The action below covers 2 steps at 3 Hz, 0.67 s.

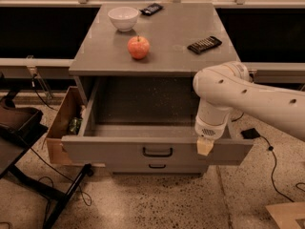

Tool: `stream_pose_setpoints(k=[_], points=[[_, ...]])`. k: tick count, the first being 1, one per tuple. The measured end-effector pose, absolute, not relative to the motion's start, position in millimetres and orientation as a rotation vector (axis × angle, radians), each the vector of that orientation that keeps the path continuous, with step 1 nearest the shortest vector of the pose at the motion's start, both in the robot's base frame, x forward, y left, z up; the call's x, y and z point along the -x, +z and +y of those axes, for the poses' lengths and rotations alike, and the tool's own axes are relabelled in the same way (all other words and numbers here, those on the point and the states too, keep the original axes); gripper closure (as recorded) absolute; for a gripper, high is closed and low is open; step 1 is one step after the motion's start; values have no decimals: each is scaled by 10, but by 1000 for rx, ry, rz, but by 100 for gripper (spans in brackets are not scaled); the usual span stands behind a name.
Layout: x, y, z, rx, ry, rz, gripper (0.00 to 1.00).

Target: Open top drawer

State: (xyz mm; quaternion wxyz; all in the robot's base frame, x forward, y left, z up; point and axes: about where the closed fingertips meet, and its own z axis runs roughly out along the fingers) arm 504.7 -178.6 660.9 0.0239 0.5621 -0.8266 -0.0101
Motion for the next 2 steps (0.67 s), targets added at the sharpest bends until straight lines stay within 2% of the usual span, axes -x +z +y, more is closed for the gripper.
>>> stream_pose_setpoints(k=[2], points=[[-4813, 6649, -1844, -1707, -20, -2577, 100]])
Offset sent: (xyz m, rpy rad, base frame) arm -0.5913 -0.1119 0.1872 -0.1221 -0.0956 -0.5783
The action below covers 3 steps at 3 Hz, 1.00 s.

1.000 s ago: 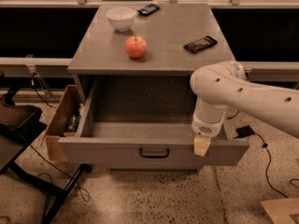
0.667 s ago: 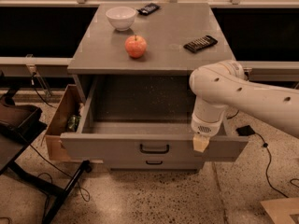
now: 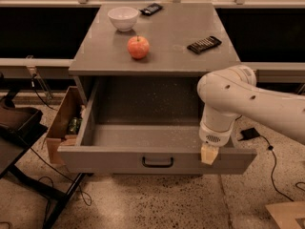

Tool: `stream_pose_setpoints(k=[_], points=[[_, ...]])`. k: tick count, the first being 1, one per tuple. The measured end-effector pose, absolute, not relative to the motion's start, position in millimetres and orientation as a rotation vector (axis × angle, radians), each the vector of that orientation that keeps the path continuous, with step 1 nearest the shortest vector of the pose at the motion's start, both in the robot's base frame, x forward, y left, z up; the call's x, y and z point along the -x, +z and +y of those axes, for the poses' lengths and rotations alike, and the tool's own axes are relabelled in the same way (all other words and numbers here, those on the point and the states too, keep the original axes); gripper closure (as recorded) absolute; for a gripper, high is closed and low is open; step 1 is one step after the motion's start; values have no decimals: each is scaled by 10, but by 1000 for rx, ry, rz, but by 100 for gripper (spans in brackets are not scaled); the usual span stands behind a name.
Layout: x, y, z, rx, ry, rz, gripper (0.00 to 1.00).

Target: Open top drawer

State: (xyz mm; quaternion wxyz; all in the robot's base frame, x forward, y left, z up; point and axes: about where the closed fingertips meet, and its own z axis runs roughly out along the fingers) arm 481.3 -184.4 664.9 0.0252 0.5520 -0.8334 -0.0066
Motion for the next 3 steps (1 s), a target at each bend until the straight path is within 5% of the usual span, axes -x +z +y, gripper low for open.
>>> stream_pose_setpoints(k=[3], points=[[-4586, 6692, -1882, -1682, -8, -2595, 100]])
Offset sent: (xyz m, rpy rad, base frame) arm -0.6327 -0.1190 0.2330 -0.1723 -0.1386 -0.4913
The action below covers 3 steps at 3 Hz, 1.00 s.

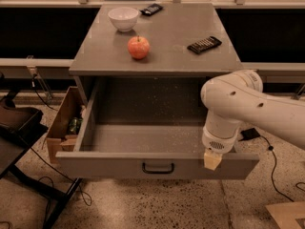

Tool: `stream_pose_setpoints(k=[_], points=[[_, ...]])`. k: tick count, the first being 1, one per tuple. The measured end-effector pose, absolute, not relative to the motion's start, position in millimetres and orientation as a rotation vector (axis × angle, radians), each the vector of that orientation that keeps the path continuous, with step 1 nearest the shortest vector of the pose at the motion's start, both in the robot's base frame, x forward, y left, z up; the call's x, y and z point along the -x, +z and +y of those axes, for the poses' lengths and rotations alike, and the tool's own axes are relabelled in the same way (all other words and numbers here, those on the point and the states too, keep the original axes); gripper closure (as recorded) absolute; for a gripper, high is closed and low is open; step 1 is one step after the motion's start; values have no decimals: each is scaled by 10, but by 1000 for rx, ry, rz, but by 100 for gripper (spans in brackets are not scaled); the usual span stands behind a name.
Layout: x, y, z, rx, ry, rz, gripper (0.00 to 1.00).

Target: Open top drawer

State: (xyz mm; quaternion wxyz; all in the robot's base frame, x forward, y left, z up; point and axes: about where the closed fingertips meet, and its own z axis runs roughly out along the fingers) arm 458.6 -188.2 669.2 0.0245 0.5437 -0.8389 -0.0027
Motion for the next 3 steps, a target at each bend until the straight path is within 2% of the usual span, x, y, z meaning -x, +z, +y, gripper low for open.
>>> stream_pose_setpoints(k=[3], points=[[-4321, 6814, -1801, -1625, -35, -2676, 100]])
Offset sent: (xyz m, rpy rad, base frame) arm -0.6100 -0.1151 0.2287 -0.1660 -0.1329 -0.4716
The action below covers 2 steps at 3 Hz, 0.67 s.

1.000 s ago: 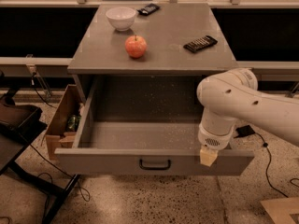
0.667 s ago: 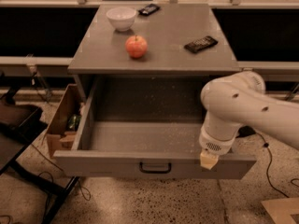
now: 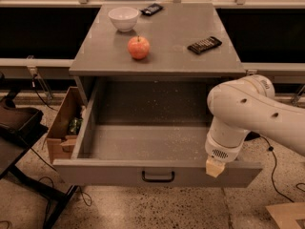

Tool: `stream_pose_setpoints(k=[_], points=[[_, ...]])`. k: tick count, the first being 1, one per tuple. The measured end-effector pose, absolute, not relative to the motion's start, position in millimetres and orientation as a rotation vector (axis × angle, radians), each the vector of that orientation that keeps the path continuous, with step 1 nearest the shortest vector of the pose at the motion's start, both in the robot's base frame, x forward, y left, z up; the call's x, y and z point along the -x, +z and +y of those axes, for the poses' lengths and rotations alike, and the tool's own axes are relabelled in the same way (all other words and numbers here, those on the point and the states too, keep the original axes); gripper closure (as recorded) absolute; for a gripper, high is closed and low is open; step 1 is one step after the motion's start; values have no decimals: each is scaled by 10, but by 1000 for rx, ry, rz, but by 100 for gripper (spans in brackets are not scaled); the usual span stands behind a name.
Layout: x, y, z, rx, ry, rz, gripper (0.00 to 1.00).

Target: Open top drawer

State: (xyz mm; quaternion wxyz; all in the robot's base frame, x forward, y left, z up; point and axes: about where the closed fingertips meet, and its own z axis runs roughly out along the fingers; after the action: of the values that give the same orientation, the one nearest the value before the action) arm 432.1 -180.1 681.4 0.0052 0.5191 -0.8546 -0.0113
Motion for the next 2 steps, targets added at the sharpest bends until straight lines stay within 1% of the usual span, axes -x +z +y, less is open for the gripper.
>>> stream_pose_setpoints(k=[1, 2], points=[[-4188, 6851, -1838, -1610, -26, -2685, 100], [-4188, 6851, -1838, -1610, -26, -2685, 86]])
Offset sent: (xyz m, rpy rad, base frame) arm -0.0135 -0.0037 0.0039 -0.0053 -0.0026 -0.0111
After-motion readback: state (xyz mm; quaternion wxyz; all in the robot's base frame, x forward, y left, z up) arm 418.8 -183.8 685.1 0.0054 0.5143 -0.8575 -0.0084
